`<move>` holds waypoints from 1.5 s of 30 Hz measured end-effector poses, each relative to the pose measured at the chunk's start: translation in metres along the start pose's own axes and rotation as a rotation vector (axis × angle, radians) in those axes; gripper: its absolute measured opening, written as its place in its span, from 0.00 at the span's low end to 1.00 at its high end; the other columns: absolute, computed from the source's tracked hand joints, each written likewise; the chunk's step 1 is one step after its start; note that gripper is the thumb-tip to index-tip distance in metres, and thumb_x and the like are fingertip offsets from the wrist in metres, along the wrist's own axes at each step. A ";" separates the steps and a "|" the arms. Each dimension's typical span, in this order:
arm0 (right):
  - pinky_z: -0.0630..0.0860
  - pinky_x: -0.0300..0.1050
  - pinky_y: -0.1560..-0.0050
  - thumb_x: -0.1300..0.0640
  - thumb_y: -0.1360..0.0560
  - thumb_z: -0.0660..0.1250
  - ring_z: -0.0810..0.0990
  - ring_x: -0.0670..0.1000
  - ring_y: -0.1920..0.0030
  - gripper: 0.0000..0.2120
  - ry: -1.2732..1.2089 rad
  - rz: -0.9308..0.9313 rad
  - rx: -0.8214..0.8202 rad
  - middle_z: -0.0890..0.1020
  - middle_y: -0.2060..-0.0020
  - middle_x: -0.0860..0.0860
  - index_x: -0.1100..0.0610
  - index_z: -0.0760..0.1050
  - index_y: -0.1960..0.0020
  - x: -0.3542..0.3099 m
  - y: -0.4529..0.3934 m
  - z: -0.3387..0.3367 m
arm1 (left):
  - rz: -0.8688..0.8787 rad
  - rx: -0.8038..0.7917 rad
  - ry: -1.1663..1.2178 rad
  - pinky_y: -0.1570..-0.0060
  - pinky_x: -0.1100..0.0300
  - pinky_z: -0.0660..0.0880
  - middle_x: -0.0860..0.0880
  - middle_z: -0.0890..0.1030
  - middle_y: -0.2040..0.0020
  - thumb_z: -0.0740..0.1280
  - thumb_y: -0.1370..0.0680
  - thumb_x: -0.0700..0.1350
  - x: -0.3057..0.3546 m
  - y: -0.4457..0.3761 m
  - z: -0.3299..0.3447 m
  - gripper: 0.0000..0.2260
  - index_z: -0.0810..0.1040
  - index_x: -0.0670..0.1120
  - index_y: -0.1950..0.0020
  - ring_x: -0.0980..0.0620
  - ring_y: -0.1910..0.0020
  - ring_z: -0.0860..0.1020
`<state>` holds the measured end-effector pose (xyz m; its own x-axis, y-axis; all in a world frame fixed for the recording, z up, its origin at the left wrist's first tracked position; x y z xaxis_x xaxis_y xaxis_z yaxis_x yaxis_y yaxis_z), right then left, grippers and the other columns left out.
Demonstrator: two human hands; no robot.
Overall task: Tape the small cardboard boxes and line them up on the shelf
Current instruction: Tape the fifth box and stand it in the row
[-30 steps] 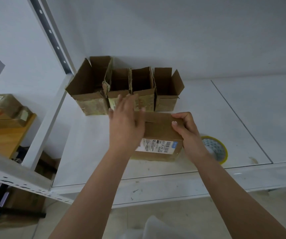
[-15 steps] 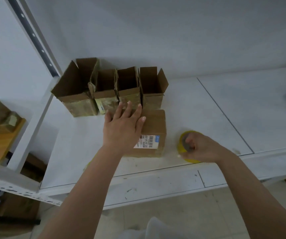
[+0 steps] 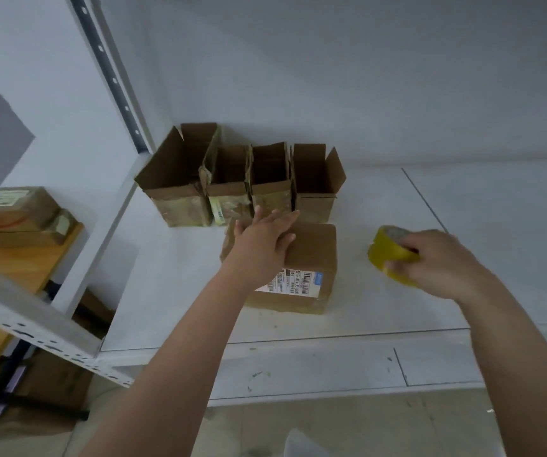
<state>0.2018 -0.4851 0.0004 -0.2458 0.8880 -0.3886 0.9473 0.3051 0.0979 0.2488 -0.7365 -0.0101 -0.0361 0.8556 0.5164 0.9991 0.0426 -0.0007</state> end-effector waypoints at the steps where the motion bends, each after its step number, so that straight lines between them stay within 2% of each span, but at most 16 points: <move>1: 0.71 0.46 0.55 0.53 0.27 0.72 0.80 0.57 0.49 0.06 -0.160 -0.027 0.074 0.82 0.53 0.57 0.53 0.81 0.51 -0.004 0.000 -0.016 | -0.018 0.025 0.108 0.24 0.41 0.49 0.46 0.66 0.24 0.54 0.15 0.48 -0.002 0.000 -0.002 0.19 0.63 0.54 0.23 0.45 0.21 0.52; 3: 0.69 0.45 0.62 0.55 0.28 0.73 0.79 0.50 0.62 0.04 -0.431 -0.106 0.124 0.81 0.62 0.59 0.56 0.81 0.57 -0.024 0.003 -0.039 | -0.058 0.071 0.372 0.32 0.52 0.66 0.50 0.76 0.34 0.53 0.17 0.58 -0.005 0.007 -0.007 0.20 0.70 0.54 0.28 0.46 0.29 0.68; 5: 0.71 0.45 0.62 0.55 0.28 0.74 0.77 0.46 0.65 0.04 -0.548 -0.208 0.086 0.82 0.65 0.55 0.56 0.81 0.58 -0.054 0.004 -0.042 | -0.063 0.083 0.616 0.44 0.65 0.68 0.60 0.78 0.43 0.53 0.26 0.72 -0.005 0.017 -0.015 0.30 0.73 0.58 0.31 0.51 0.36 0.73; 7: 0.75 0.47 0.57 0.55 0.27 0.73 0.81 0.47 0.61 0.03 -0.602 -0.273 0.021 0.84 0.63 0.53 0.54 0.81 0.57 -0.084 0.002 -0.032 | -0.009 0.098 0.768 0.46 0.71 0.69 0.67 0.79 0.46 0.54 0.33 0.77 -0.006 0.022 -0.019 0.28 0.75 0.69 0.37 0.51 0.33 0.72; 9: 0.77 0.47 0.54 0.54 0.26 0.72 0.82 0.47 0.58 0.01 -0.584 -0.308 -0.021 0.84 0.61 0.49 0.51 0.81 0.56 -0.106 -0.002 -0.020 | 0.105 0.090 0.835 0.36 0.66 0.70 0.64 0.76 0.34 0.58 0.32 0.76 -0.005 0.026 -0.023 0.20 0.75 0.75 0.43 0.51 0.28 0.68; 11: 0.78 0.44 0.55 0.52 0.25 0.71 0.82 0.45 0.57 0.02 -0.502 -0.343 -0.048 0.83 0.60 0.45 0.47 0.79 0.55 -0.120 -0.007 -0.010 | 0.196 0.122 0.884 0.28 0.53 0.65 0.56 0.69 0.26 0.60 0.32 0.76 -0.010 0.028 -0.021 0.25 0.74 0.70 0.37 0.54 0.26 0.66; 14: 0.75 0.43 0.59 0.49 0.25 0.70 0.81 0.47 0.59 0.05 -0.426 -0.380 -0.074 0.81 0.62 0.46 0.49 0.78 0.56 -0.130 -0.013 -0.003 | 0.153 0.154 0.942 0.29 0.46 0.66 0.53 0.76 0.32 0.58 0.30 0.76 -0.018 0.025 -0.018 0.33 0.70 0.64 0.29 0.53 0.31 0.72; 18: 0.73 0.41 0.62 0.44 0.27 0.70 0.80 0.45 0.60 0.08 -0.388 -0.369 -0.126 0.81 0.63 0.45 0.48 0.78 0.56 -0.132 -0.022 -0.003 | 0.037 0.195 1.119 0.29 0.41 0.65 0.49 0.80 0.37 0.60 0.22 0.63 -0.027 0.017 -0.016 0.20 0.77 0.59 0.34 0.47 0.34 0.75; 21: 0.78 0.42 0.59 0.45 0.30 0.74 0.82 0.45 0.59 0.12 -0.296 -0.389 -0.287 0.83 0.59 0.46 0.50 0.80 0.52 -0.128 -0.028 -0.006 | -0.012 0.244 1.199 0.30 0.42 0.66 0.47 0.79 0.36 0.60 0.20 0.56 -0.032 0.011 -0.013 0.16 0.79 0.57 0.35 0.45 0.34 0.75; 23: 0.78 0.44 0.56 0.47 0.29 0.75 0.82 0.47 0.56 0.11 -0.284 -0.437 -0.312 0.83 0.59 0.47 0.51 0.79 0.51 -0.125 -0.032 -0.014 | -0.034 0.278 1.259 0.33 0.50 0.70 0.49 0.80 0.37 0.60 0.19 0.53 -0.035 0.008 -0.012 0.15 0.80 0.56 0.37 0.48 0.35 0.76; 26: 0.78 0.39 0.55 0.48 0.31 0.71 0.83 0.47 0.54 0.11 -0.554 -0.452 -0.371 0.85 0.57 0.48 0.51 0.80 0.51 -0.124 -0.038 -0.027 | -0.094 0.283 1.367 0.45 0.60 0.75 0.48 0.83 0.42 0.58 0.16 0.49 -0.037 0.005 -0.014 0.13 0.81 0.53 0.39 0.51 0.41 0.80; 31: 0.76 0.44 0.53 0.47 0.35 0.70 0.83 0.49 0.57 0.15 -0.695 -0.374 -0.350 0.86 0.60 0.50 0.53 0.82 0.52 -0.128 -0.049 -0.033 | -0.190 0.333 1.443 0.35 0.54 0.73 0.42 0.82 0.40 0.57 0.16 0.44 -0.042 0.000 -0.014 0.14 0.77 0.44 0.35 0.48 0.38 0.79; 35: 0.78 0.47 0.54 0.46 0.29 0.71 0.85 0.53 0.60 0.10 -0.507 -0.263 -0.313 0.86 0.64 0.51 0.52 0.85 0.57 -0.134 -0.055 -0.029 | -0.278 0.400 1.518 0.37 0.62 0.74 0.45 0.83 0.42 0.57 0.16 0.42 -0.043 0.002 -0.016 0.14 0.76 0.39 0.35 0.52 0.41 0.81; 39: 0.75 0.43 0.60 0.32 0.38 0.69 0.84 0.48 0.67 0.26 -0.371 -0.218 -0.334 0.85 0.68 0.50 0.55 0.85 0.60 -0.150 -0.059 -0.026 | -0.324 0.432 1.480 0.39 0.63 0.74 0.52 0.85 0.48 0.58 0.16 0.45 -0.045 0.006 -0.020 0.12 0.80 0.44 0.40 0.56 0.43 0.81; 42: 0.76 0.42 0.63 0.27 0.44 0.67 0.82 0.47 0.71 0.33 -0.337 -0.234 -0.284 0.84 0.71 0.50 0.58 0.83 0.64 -0.155 -0.059 -0.021 | -0.314 0.484 1.173 0.41 0.66 0.71 0.57 0.82 0.41 0.60 0.17 0.51 -0.054 0.012 -0.027 0.14 0.80 0.50 0.37 0.61 0.41 0.78; 45: 0.76 0.43 0.62 0.24 0.44 0.64 0.79 0.46 0.74 0.37 -0.367 -0.259 -0.233 0.80 0.76 0.49 0.60 0.80 0.64 -0.152 -0.059 -0.014 | -0.394 0.447 1.177 0.41 0.56 0.74 0.51 0.82 0.40 0.60 0.17 0.52 -0.061 0.016 -0.017 0.15 0.79 0.48 0.36 0.52 0.41 0.79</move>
<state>0.1801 -0.6332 0.0670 -0.3387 0.6062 -0.7196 0.7836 0.6051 0.1410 0.2673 -0.7966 -0.0264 -0.0526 -0.2012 0.9781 0.8244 0.5440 0.1563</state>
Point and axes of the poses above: each hand's wrist, its own y-axis away from the middle knuckle, its own z-axis out of the palm, x = y × z, the point moved 1 cm from there along -y, towards the middle knuckle
